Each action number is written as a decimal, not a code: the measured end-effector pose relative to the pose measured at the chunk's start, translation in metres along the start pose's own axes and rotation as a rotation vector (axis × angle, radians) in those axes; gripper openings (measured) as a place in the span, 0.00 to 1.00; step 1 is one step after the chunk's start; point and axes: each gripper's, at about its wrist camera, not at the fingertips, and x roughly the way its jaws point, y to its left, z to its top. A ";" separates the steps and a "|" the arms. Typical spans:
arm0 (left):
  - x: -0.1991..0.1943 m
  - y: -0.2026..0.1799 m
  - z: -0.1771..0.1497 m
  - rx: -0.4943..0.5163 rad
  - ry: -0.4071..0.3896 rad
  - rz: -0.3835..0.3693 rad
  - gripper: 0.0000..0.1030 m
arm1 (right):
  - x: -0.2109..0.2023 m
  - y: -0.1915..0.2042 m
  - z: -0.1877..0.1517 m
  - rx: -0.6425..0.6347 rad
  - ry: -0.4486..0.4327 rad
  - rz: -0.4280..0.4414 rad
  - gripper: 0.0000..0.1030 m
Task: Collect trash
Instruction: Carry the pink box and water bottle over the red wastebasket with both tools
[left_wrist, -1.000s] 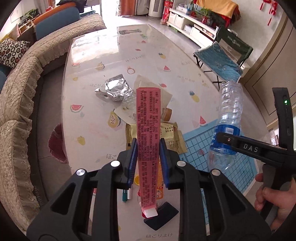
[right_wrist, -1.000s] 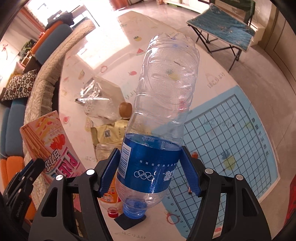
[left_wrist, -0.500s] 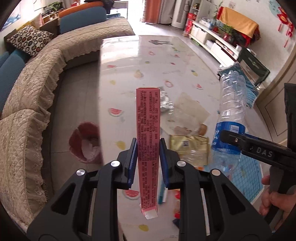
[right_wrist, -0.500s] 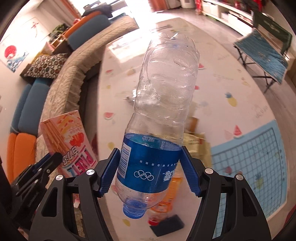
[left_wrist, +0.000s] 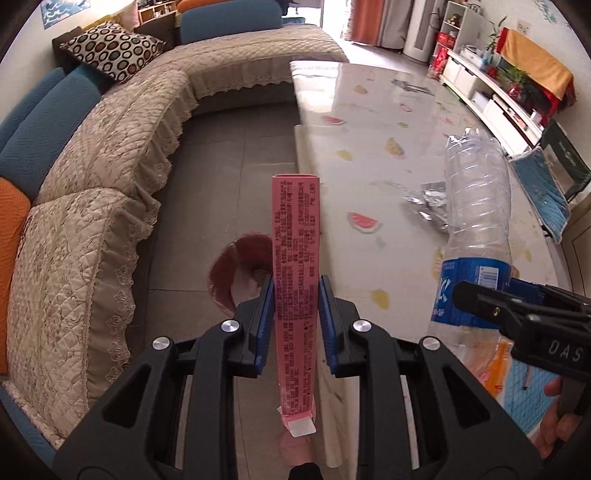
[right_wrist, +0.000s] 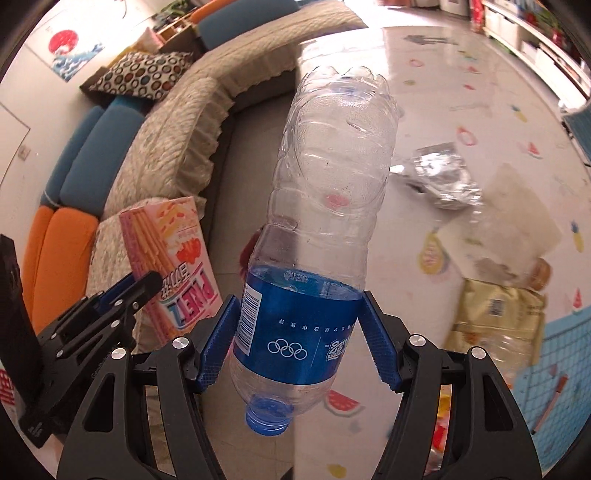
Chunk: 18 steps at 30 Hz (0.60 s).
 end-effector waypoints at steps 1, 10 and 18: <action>0.004 0.006 0.001 -0.004 0.002 0.002 0.21 | 0.006 0.006 -0.001 -0.002 0.006 0.007 0.65; 0.051 0.064 0.006 -0.032 0.005 0.033 0.21 | 0.087 0.064 0.013 -0.058 0.096 0.017 0.65; 0.094 0.099 0.009 -0.064 0.036 0.065 0.21 | 0.162 0.090 0.020 -0.109 0.189 -0.023 0.65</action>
